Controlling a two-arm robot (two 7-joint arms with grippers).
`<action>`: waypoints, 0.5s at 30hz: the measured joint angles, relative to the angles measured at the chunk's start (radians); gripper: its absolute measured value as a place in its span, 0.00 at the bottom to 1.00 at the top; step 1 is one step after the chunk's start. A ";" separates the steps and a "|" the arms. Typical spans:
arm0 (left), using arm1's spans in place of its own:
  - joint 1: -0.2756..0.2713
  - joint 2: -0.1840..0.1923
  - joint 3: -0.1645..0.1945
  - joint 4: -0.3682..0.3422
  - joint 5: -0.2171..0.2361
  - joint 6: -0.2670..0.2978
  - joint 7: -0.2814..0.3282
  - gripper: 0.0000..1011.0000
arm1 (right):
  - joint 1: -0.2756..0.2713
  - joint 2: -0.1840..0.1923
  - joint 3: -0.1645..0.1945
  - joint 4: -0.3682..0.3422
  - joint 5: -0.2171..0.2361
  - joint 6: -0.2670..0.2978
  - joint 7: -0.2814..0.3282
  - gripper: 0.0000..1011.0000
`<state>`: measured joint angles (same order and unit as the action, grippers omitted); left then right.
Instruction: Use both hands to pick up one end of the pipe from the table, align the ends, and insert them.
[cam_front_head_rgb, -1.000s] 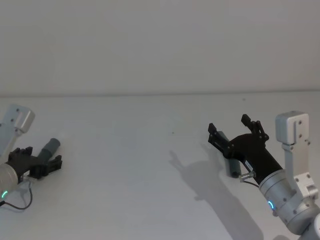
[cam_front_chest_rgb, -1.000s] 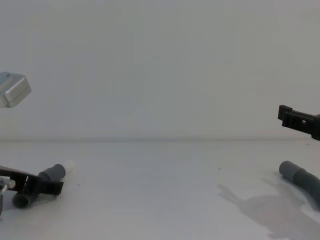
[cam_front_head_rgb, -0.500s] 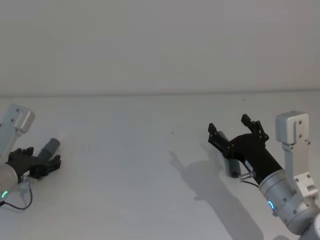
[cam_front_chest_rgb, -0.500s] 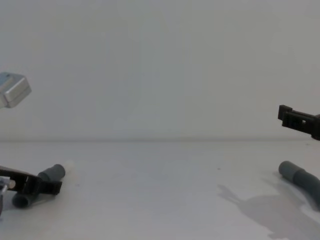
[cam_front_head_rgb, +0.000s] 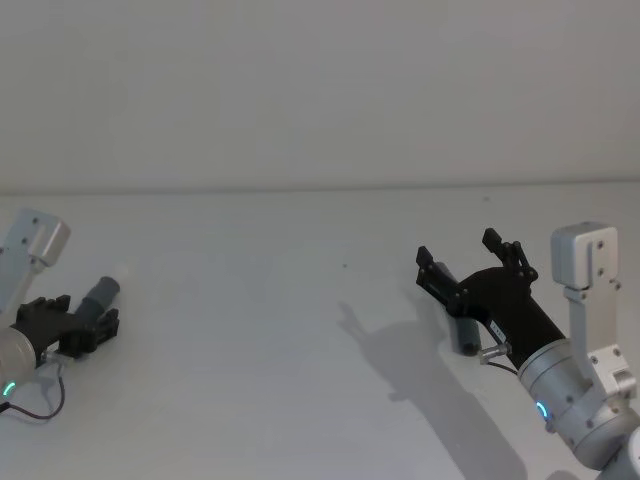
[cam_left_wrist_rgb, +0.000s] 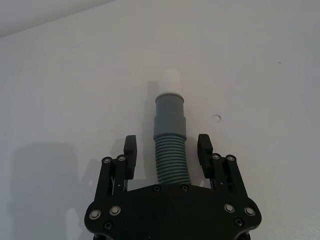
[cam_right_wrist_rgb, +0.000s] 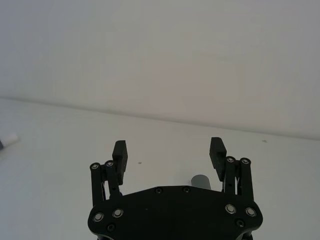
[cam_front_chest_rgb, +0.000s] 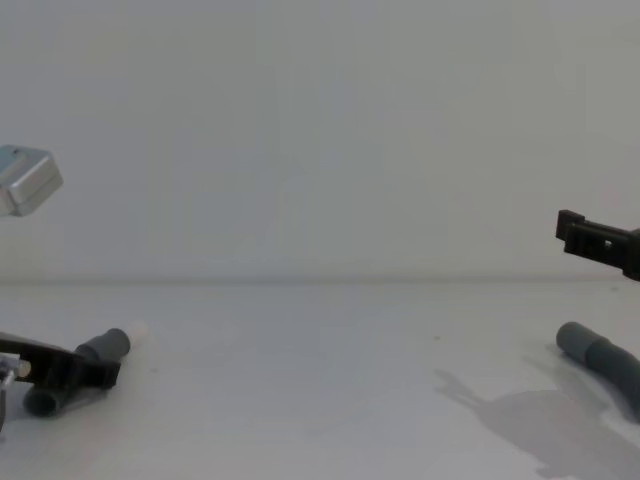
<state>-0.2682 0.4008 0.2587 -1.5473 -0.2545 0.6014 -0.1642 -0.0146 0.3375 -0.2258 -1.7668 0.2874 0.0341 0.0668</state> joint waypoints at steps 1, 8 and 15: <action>0.000 0.000 0.000 0.000 0.000 0.000 0.000 0.69 | 0.000 0.000 0.000 0.000 0.000 0.000 0.000 0.99; 0.000 0.000 0.000 0.000 0.000 0.000 0.000 0.64 | 0.000 0.000 0.000 0.000 0.000 0.000 0.000 0.99; 0.000 0.000 0.000 0.000 0.000 0.000 0.000 0.61 | 0.000 0.000 0.000 0.000 0.000 0.000 0.000 0.99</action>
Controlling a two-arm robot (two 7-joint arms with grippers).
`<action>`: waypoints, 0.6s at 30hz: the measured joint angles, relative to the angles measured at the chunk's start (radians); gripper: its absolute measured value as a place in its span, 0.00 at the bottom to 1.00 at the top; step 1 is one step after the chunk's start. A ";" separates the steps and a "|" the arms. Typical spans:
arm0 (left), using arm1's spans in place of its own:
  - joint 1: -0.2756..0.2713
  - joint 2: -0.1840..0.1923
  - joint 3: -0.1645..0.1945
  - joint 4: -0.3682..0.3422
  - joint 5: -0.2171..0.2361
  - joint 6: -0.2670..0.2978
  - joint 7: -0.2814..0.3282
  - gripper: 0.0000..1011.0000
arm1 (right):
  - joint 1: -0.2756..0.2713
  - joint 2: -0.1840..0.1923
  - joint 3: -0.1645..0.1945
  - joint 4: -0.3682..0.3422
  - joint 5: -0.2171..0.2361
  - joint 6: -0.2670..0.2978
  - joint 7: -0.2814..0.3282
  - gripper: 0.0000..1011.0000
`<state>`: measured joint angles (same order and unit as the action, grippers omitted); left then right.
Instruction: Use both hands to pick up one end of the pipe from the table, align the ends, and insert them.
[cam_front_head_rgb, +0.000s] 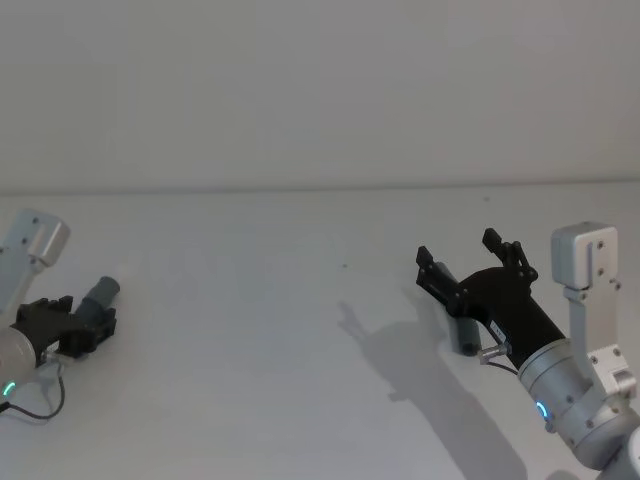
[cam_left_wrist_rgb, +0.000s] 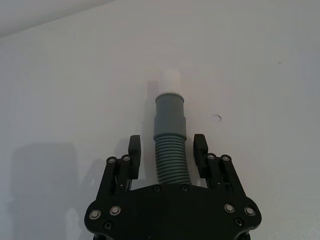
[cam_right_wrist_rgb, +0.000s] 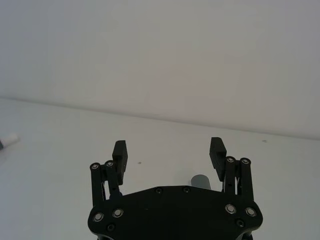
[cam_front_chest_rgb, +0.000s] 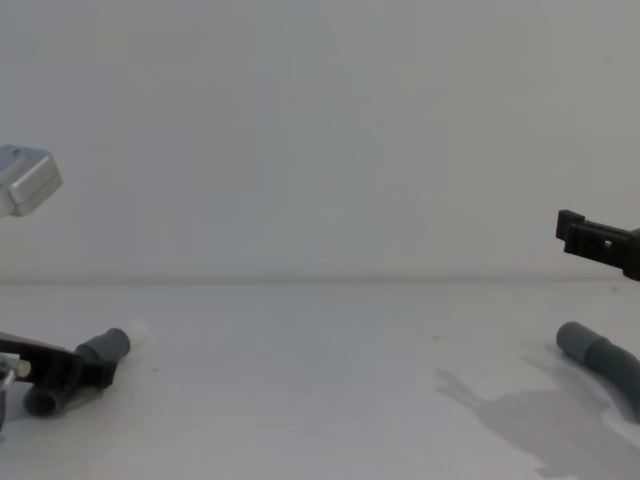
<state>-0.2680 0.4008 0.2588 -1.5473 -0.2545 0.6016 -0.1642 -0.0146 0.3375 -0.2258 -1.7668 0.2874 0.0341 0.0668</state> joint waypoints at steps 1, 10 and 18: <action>0.000 0.000 0.000 0.000 0.000 0.000 0.000 0.59 | 0.000 0.000 0.000 0.000 0.000 0.000 0.000 0.99; 0.000 0.000 0.000 0.000 0.000 0.000 0.000 0.53 | 0.000 0.000 0.000 0.000 0.000 0.000 0.000 0.99; 0.000 0.000 0.000 0.000 0.000 0.000 0.000 0.48 | 0.000 0.000 0.000 0.000 0.000 0.000 0.000 0.99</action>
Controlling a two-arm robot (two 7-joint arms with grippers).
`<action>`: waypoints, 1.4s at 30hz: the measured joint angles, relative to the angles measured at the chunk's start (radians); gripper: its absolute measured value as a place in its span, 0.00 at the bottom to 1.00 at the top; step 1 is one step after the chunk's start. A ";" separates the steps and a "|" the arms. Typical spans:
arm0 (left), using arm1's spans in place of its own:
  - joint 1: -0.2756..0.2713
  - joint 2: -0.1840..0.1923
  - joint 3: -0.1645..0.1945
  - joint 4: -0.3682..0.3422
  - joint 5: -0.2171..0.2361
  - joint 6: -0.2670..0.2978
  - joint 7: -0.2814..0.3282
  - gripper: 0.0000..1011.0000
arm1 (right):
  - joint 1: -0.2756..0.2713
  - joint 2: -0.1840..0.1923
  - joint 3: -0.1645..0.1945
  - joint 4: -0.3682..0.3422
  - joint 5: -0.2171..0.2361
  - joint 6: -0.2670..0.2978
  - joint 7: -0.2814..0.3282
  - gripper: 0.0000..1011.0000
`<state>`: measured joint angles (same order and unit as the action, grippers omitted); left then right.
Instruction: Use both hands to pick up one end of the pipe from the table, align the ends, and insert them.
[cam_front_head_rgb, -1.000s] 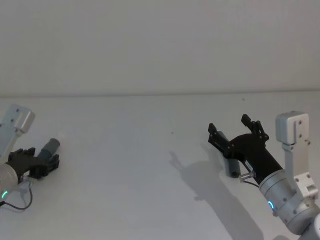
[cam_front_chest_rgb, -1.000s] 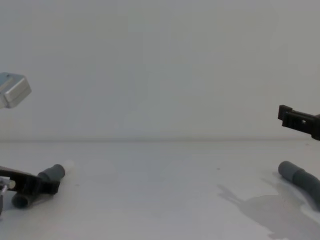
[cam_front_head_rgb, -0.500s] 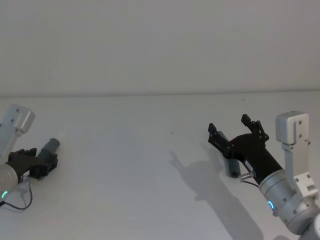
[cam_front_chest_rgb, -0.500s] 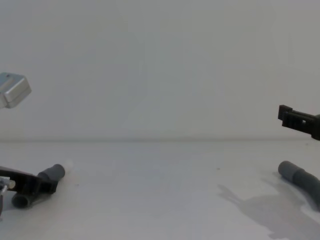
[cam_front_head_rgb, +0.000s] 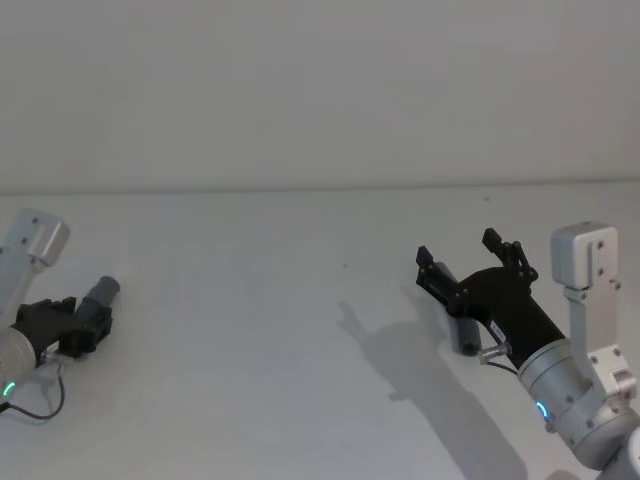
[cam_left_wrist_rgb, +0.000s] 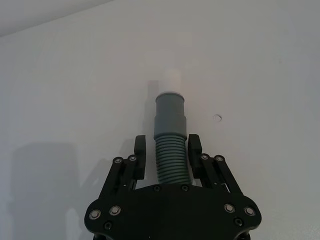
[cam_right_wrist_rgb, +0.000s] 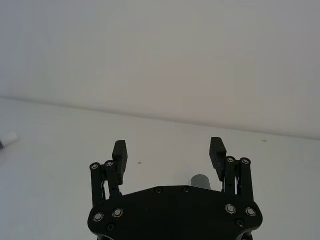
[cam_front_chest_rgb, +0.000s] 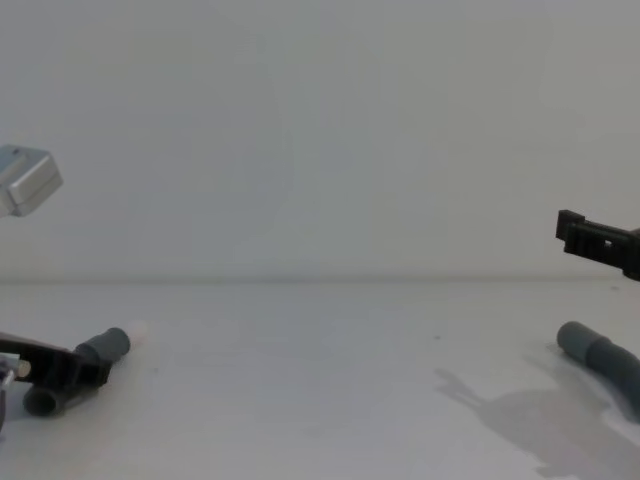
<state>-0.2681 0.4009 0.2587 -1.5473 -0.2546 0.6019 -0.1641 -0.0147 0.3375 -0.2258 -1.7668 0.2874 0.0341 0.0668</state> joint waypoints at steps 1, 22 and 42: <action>0.000 0.000 0.000 0.000 0.000 0.000 0.000 0.47 | 0.000 0.000 0.000 0.000 0.000 0.000 0.000 0.99; 0.000 0.000 0.000 0.000 0.000 0.000 0.000 0.33 | 0.001 -0.005 0.004 0.022 0.004 0.019 0.005 0.99; 0.000 0.000 0.000 0.000 0.000 0.000 0.000 0.30 | 0.068 -0.046 0.038 0.055 0.068 0.293 -0.031 0.99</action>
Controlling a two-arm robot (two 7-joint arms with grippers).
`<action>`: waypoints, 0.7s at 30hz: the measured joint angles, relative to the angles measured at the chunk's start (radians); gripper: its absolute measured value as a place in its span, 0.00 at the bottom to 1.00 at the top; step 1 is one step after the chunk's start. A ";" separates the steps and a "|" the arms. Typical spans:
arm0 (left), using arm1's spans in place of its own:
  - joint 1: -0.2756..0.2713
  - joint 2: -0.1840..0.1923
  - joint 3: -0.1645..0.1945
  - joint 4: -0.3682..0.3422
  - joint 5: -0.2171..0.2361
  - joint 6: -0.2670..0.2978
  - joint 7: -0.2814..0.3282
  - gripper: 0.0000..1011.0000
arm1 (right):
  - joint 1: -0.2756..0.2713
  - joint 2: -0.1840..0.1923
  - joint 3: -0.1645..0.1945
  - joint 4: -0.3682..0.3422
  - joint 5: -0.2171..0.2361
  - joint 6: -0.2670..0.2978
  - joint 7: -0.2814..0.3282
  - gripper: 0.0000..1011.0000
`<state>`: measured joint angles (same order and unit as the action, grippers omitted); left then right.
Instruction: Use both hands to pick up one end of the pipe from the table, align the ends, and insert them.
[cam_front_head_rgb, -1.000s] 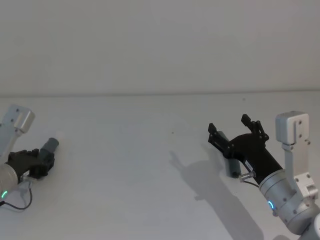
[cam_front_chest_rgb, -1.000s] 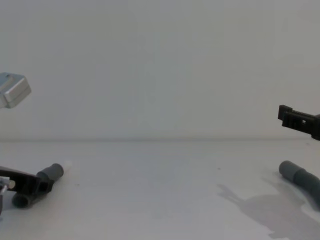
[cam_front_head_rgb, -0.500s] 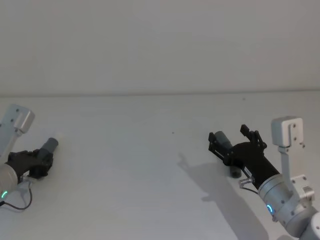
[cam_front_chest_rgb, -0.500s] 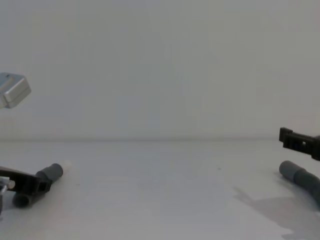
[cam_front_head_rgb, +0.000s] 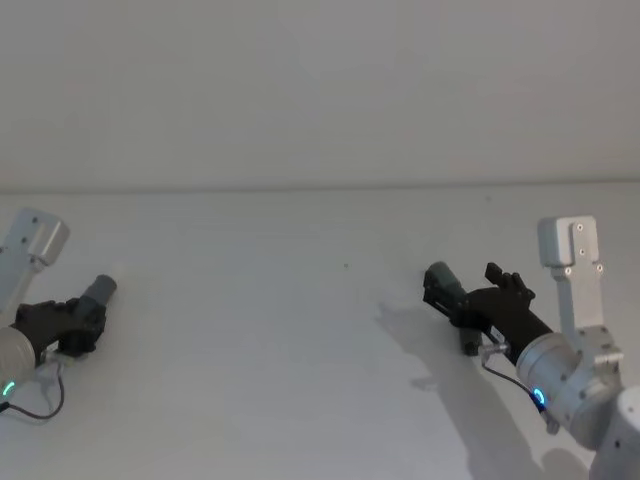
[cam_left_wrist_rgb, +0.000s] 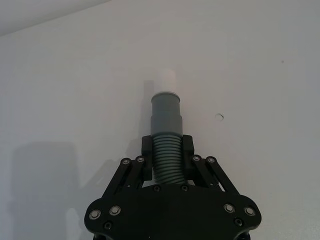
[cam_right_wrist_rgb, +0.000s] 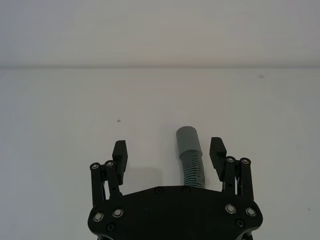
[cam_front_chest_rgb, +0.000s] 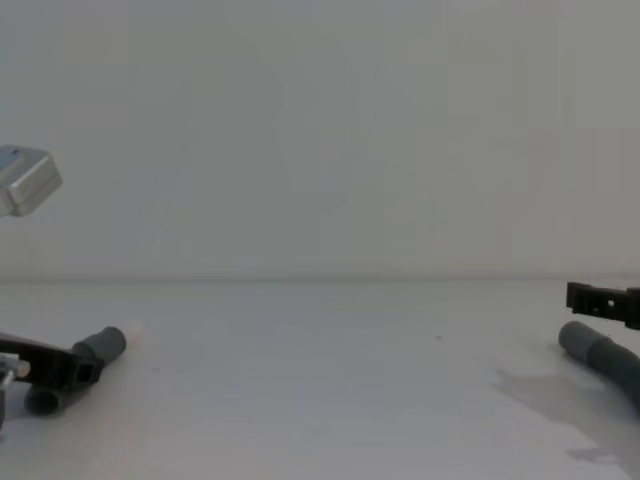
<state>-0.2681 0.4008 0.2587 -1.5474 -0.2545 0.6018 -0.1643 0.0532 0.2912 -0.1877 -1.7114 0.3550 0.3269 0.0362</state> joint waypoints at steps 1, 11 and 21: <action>0.000 0.000 0.000 0.000 0.000 0.000 0.000 0.30 | 0.003 -0.002 0.002 -0.002 0.003 0.016 -0.004 0.99; 0.000 0.000 0.000 0.000 0.000 0.000 0.000 0.30 | 0.058 -0.005 0.013 -0.038 0.024 0.230 -0.035 0.99; 0.000 0.000 0.000 0.000 0.000 0.000 0.000 0.30 | 0.090 0.020 0.000 -0.034 0.024 0.339 -0.028 0.99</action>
<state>-0.2681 0.4008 0.2587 -1.5474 -0.2546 0.6017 -0.1643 0.1436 0.3109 -0.1880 -1.7454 0.3794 0.6655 0.0086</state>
